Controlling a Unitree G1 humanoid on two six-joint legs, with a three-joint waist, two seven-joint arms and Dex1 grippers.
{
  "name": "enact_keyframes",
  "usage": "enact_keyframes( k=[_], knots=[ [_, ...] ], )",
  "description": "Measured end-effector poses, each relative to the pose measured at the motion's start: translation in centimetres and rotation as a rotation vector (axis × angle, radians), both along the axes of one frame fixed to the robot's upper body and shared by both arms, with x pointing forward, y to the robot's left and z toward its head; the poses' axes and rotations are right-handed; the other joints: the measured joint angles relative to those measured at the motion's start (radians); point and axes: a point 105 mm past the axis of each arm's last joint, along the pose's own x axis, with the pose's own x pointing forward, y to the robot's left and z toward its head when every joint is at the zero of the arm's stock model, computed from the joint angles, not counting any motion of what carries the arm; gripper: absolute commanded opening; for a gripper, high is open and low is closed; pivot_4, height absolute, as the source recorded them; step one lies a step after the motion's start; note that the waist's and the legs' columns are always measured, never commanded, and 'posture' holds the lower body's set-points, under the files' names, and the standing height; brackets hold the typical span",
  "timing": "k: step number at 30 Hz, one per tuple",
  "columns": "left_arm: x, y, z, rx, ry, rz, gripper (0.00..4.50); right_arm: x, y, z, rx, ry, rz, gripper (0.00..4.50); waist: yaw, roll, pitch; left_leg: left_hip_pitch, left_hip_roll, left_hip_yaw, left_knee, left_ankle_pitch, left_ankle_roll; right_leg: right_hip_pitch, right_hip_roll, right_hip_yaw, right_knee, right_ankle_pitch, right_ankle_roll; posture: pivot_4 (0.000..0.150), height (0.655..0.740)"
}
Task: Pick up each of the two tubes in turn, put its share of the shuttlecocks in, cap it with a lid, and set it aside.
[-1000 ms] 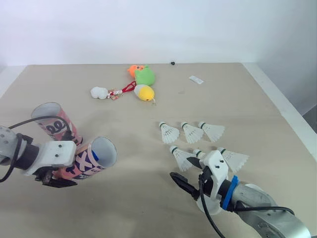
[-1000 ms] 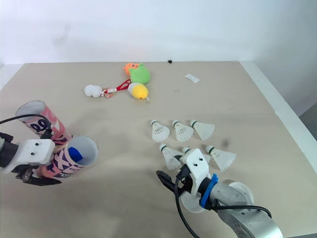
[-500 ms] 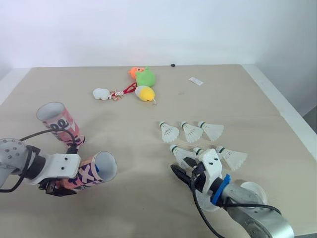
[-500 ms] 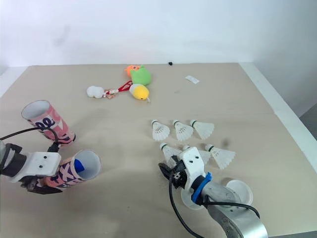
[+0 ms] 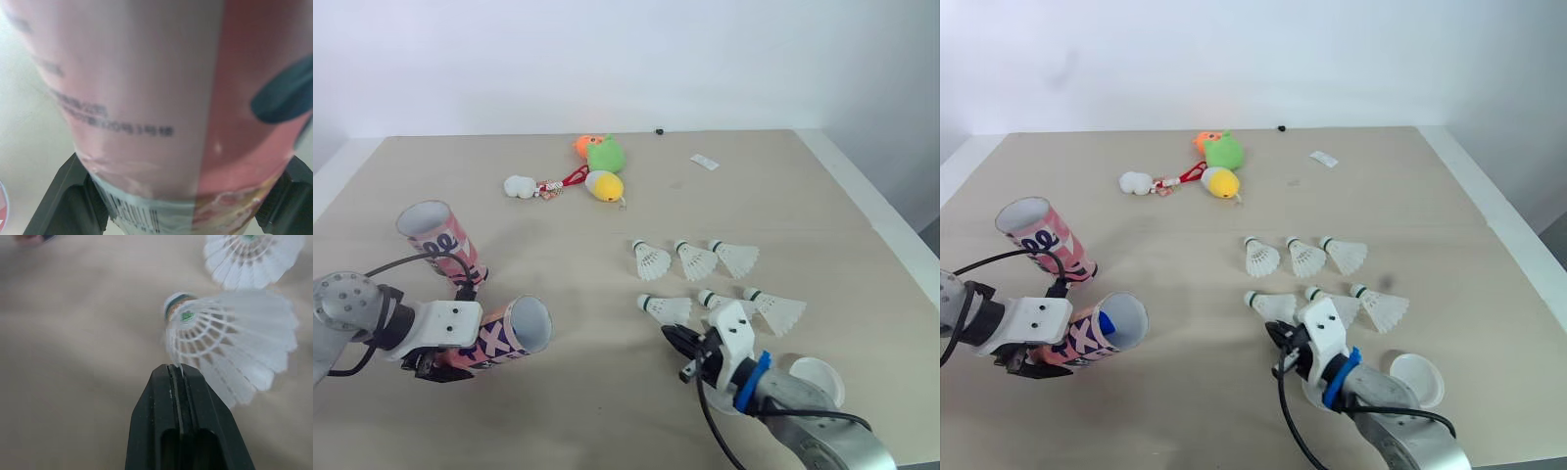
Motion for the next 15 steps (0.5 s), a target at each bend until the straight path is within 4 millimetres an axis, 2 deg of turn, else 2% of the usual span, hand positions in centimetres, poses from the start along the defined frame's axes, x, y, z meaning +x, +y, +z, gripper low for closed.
enact_keyframes(
  k=[3,6,11,15],
  knots=[
    [0.3,-0.2,0.0,0.002,0.006,0.006,2.98,-0.1,1.0,3.2,0.055,-0.114,0.156,0.06,-0.001,0.0,0.0,0.001,0.0,0.0,0.0,0.001,0.002,0.0,0.001,0.001,0.0,0.002,0.0,0.15,0.74],
    [0.7,-1.1,0.2,-0.021,0.005,-0.007,2.98,0.0,3.0,7.9,0.004,-0.317,0.411,0.06,-0.002,-0.002,0.002,0.001,0.0,-0.001,0.001,0.004,0.004,-0.001,0.001,0.002,0.0,0.005,0.0,0.15,0.74],
    [1.1,-1.8,0.4,-0.031,0.024,-0.005,2.98,0.2,5.5,9.2,-0.076,-0.398,0.657,0.06,-0.001,-0.004,0.002,-0.003,0.0,0.0,0.0,0.004,0.003,-0.002,0.002,0.002,0.0,0.004,-0.002,0.15,0.74],
    [1.4,-2.3,0.8,-0.035,0.032,-0.009,2.98,1.2,6.6,9.2,-0.133,-0.425,0.758,0.06,-0.001,-0.008,0.004,-0.005,-0.001,0.0,0.0,0.004,0.003,-0.003,0.002,0.001,0.0,0.005,-0.002,0.15,0.74]
  ],
)
